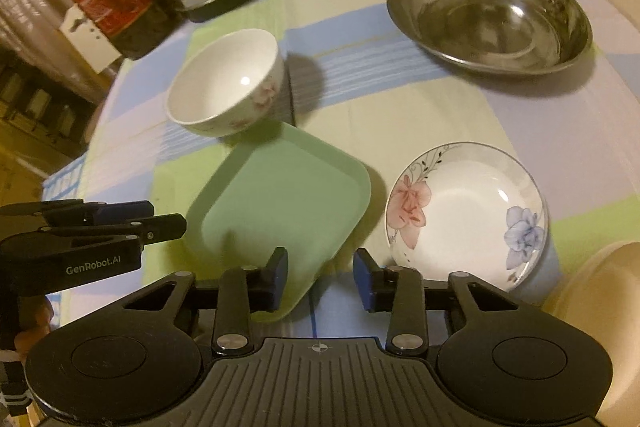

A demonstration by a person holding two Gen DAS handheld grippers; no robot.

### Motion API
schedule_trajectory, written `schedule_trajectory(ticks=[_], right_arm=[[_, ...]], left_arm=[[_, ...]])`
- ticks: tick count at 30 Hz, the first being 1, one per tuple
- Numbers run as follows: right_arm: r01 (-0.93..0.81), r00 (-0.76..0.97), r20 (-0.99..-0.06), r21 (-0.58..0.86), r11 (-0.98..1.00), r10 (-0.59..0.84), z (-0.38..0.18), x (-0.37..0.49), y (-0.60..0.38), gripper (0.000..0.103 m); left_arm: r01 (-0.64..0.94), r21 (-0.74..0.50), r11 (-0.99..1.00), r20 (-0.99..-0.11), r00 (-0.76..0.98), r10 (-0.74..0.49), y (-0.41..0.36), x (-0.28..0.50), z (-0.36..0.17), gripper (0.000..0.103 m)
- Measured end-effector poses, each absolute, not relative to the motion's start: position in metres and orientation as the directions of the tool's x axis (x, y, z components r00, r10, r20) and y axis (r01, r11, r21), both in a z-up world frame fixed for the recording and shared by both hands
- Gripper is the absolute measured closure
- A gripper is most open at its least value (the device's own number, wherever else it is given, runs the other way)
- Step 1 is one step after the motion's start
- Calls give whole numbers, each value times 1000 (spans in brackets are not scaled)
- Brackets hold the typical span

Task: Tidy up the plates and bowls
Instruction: 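Move the left gripper to the green square plate and close on its rim, then lift the green plate with the left gripper and lower it into the steel dish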

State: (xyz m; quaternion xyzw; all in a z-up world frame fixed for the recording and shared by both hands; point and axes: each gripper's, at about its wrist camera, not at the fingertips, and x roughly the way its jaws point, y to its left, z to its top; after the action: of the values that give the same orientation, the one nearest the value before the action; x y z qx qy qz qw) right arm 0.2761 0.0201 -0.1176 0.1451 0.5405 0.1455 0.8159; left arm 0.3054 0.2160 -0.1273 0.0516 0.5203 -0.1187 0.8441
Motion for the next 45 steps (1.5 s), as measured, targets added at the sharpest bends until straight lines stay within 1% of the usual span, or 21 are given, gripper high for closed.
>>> schedule_trajectory(ticks=[6, 7, 11, 13, 15, 20, 26, 35, 41, 45], right_arm=[[-46, 378, -853, 371, 928, 360, -126, 283, 24, 76], [-44, 380, -855, 364, 930, 353, -127, 283, 25, 77], [-35, 383, -864, 341, 940, 328, -129, 287, 31, 81], [-30, 378, -869, 334, 942, 320, -132, 288, 33, 84], [-26, 370, -875, 325, 945, 311, -134, 289, 34, 90], [-33, 387, -875, 303, 952, 292, -133, 288, 34, 92], [-24, 370, -880, 310, 951, 296, -124, 288, 29, 93], [-111, 400, -852, 319, 941, 336, -96, 283, 21, 93], [-164, 417, -835, 319, 933, 359, -86, 281, 4, 93], [-175, 436, -826, 310, 934, 356, -78, 283, -15, 93]], left_arm=[[285, -69, 956, -898, 400, -184, 218, 322, -143, 74], [286, -77, 955, -899, 394, -190, 218, 324, -145, 76], [292, -98, 951, -896, 389, -212, 216, 329, -150, 80], [293, -107, 950, -896, 385, -220, 215, 331, -152, 84], [291, -104, 951, -895, 390, -217, 214, 331, -153, 84], [300, -73, 951, -893, 404, -196, 211, 326, -154, 94], [291, -88, 953, -889, 408, -207, 211, 314, -146, 95], [244, -99, 965, -875, 440, -201, 206, 295, -123, 95], [199, -115, 973, -857, 475, -198, 191, 284, -103, 95], [199, -112, 974, -841, 502, -200, 170, 284, -91, 95]])
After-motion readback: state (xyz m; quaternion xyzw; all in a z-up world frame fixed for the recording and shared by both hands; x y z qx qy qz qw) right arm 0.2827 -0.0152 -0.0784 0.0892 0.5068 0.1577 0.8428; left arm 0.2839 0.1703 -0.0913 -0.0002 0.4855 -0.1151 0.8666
